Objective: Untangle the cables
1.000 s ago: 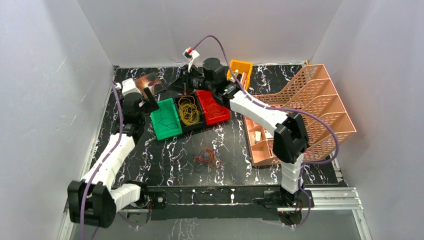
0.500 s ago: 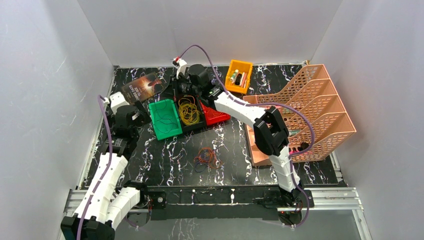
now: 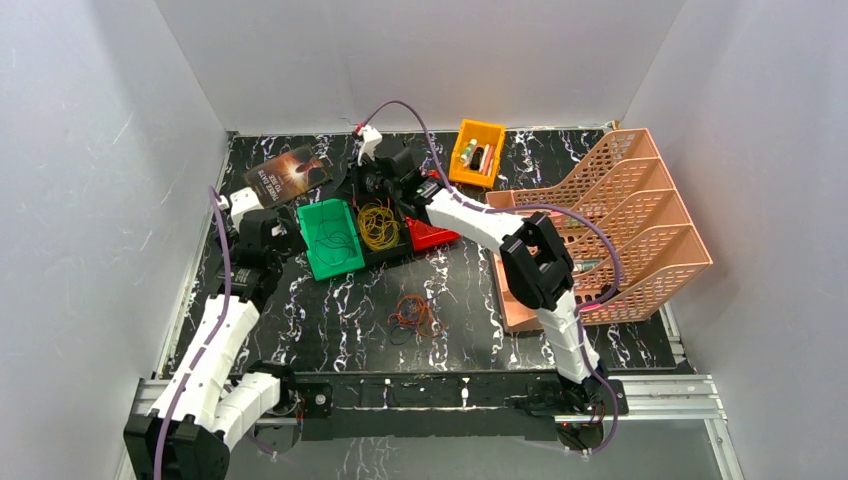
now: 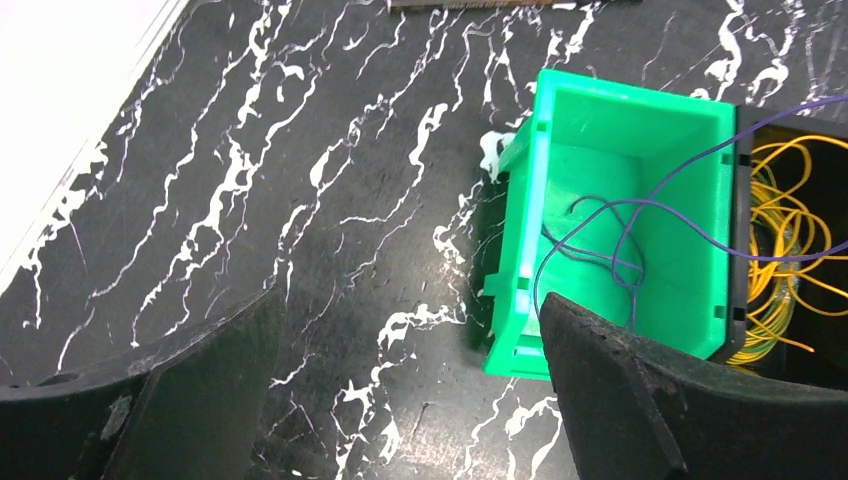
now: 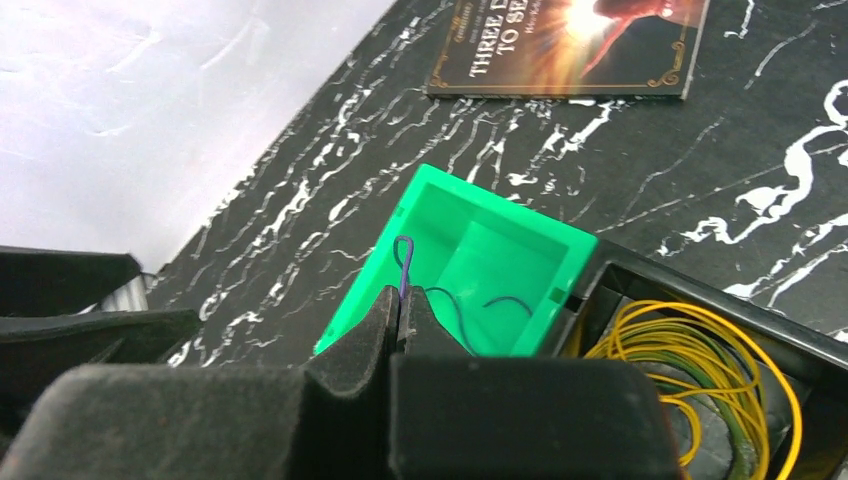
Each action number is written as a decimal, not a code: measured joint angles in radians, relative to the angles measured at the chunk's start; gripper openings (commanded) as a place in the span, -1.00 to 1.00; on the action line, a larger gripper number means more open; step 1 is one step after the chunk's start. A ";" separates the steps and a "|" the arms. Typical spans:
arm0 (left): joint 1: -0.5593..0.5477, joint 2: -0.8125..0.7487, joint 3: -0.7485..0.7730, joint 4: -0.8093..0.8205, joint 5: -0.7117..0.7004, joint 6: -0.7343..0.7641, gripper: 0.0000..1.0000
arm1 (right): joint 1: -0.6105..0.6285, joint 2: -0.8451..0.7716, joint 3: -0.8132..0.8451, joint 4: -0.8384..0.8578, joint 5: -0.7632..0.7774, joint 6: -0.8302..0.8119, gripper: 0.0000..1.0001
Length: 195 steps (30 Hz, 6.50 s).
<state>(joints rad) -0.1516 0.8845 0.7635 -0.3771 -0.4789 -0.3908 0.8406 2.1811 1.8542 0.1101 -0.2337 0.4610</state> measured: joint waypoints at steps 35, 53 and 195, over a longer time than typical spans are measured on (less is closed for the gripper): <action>0.000 -0.051 0.075 -0.076 0.127 0.056 0.97 | 0.124 0.010 -0.020 -0.213 0.135 -0.370 0.19; 0.000 -0.033 0.061 -0.049 0.350 0.084 0.97 | 0.121 -0.560 -0.581 -0.249 0.318 -0.380 0.25; -0.736 0.336 -0.383 1.221 0.809 0.357 -0.74 | -0.086 -1.219 -0.642 -0.474 -0.159 -0.273 -1.00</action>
<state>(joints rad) -0.8879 1.2209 0.3809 0.8444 0.3302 -0.0341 0.7547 0.9619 1.2125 -0.3637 -0.3931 0.1879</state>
